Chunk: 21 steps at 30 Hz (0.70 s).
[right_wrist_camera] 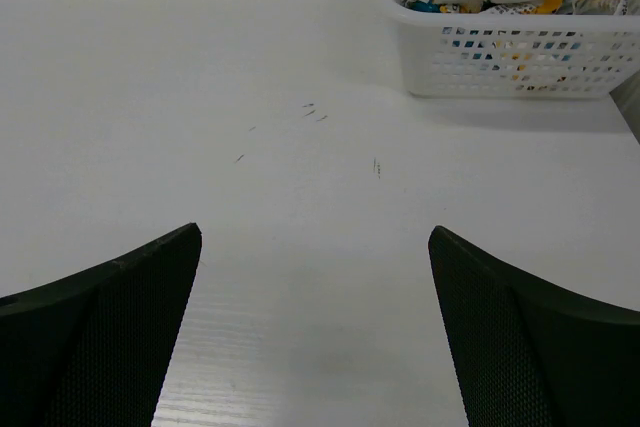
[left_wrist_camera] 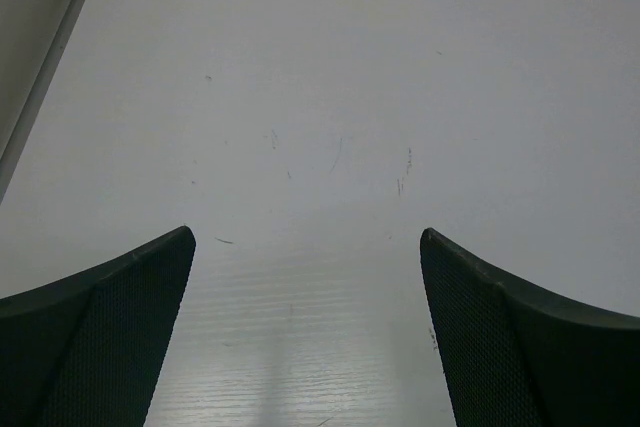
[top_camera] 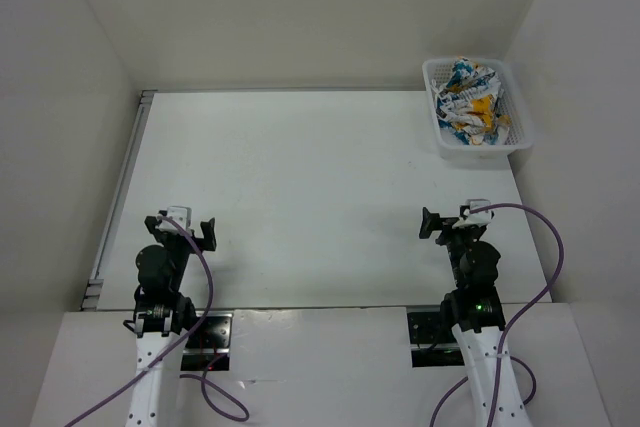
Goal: Fold and stack the shorts
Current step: Grab the shorts from the pile
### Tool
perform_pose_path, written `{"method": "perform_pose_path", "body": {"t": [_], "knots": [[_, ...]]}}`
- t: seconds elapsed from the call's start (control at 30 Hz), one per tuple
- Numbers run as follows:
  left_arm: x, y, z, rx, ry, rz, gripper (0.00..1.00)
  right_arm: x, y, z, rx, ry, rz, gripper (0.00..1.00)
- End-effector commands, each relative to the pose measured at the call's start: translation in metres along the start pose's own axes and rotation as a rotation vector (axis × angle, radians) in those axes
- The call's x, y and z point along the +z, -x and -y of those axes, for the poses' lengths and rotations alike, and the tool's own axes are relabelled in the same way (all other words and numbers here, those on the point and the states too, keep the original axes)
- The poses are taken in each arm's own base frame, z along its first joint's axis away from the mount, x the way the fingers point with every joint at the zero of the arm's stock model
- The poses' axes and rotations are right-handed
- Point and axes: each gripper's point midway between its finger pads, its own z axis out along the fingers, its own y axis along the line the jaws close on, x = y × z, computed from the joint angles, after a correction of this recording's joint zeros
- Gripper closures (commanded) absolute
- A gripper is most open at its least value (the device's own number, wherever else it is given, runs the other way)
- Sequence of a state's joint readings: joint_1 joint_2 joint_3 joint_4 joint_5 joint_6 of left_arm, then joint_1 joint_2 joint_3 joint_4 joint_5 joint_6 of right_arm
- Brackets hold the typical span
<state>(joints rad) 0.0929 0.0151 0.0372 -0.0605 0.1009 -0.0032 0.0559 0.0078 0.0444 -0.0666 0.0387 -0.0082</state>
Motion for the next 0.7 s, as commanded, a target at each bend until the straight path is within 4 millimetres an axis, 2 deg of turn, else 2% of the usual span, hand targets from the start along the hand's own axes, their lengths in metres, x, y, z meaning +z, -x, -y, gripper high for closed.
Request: {"method": "perform_pose_path", "body": {"t": [0.0,0.07,0.1,0.13,0.17,0.2,0.23,0.27,0.3,0.33,0.4,0.47,0.5,0.53,0.57,0.6,0.63,0.67], "knots": [[0.002,0.004,0.005,0.009,-0.027,0.043,0.0,0.003,-0.003,0.004,0.003,-0.019,0.027,0.01],[-0.001,0.015,0.024,0.016,-0.138,0.072,0.0,0.003,-0.004,0.001,0.003,-0.001,0.027,0.01],[-0.01,0.011,0.061,0.014,-0.351,0.06,0.0,0.004,-0.001,0.001,0.003,-0.001,0.036,0.01],[-0.016,0.013,0.071,0.013,-0.415,0.058,0.0,0.004,0.01,-0.006,-0.047,0.044,0.072,0.01],[-0.022,0.02,0.082,0.019,-0.481,0.074,0.0,0.003,0.022,-0.021,-0.239,0.165,0.125,0.01],[-0.03,0.023,0.096,0.027,-0.576,0.095,0.0,-0.002,0.035,-0.047,-0.339,0.315,0.205,0.01],[-0.039,0.015,0.109,0.01,-0.66,0.061,0.0,-0.004,0.053,-0.056,-0.571,0.374,0.335,0.0],[-0.06,0.003,0.126,-0.041,-0.784,-0.021,0.0,-0.011,0.044,-0.075,-0.974,0.511,0.427,0.0],[-0.073,-0.009,0.135,-0.084,-0.849,-0.082,0.0,-0.017,0.018,-0.088,-1.471,0.634,0.53,0.0],[-0.062,0.004,0.136,-0.003,-0.871,0.054,0.0,-0.015,0.014,-0.086,-1.839,0.596,0.607,0.03],[-0.058,0.026,0.135,0.076,-0.87,0.179,0.0,-0.028,0.071,-0.102,-1.708,0.503,0.797,0.03],[-0.054,0.061,0.13,0.147,-0.82,0.302,0.0,-0.039,0.106,-0.108,-1.541,0.473,0.889,0.01],[-0.051,0.076,0.124,0.172,-0.776,0.353,0.0,-0.049,0.134,-0.111,-1.564,0.422,0.971,0.01],[-0.044,0.119,0.108,0.194,-0.653,0.441,0.0,-0.036,0.164,-0.107,-1.489,0.467,0.863,0.01],[-0.037,0.112,0.107,0.174,-0.658,0.398,0.0,-0.035,0.165,-0.107,-1.488,0.467,0.862,0.01],[-0.03,0.119,0.101,0.149,-0.616,0.368,0.0,-0.019,0.18,-0.094,-1.43,0.418,0.773,0.01],[-0.024,0.128,0.097,0.131,-0.598,0.333,0.0,0.013,0.201,-0.09,-1.271,0.447,0.656,0.01],[-0.011,0.147,0.095,0.096,-0.6,0.258,0.0,0.035,0.218,-0.081,-1.175,0.407,0.584,0.01]]}}
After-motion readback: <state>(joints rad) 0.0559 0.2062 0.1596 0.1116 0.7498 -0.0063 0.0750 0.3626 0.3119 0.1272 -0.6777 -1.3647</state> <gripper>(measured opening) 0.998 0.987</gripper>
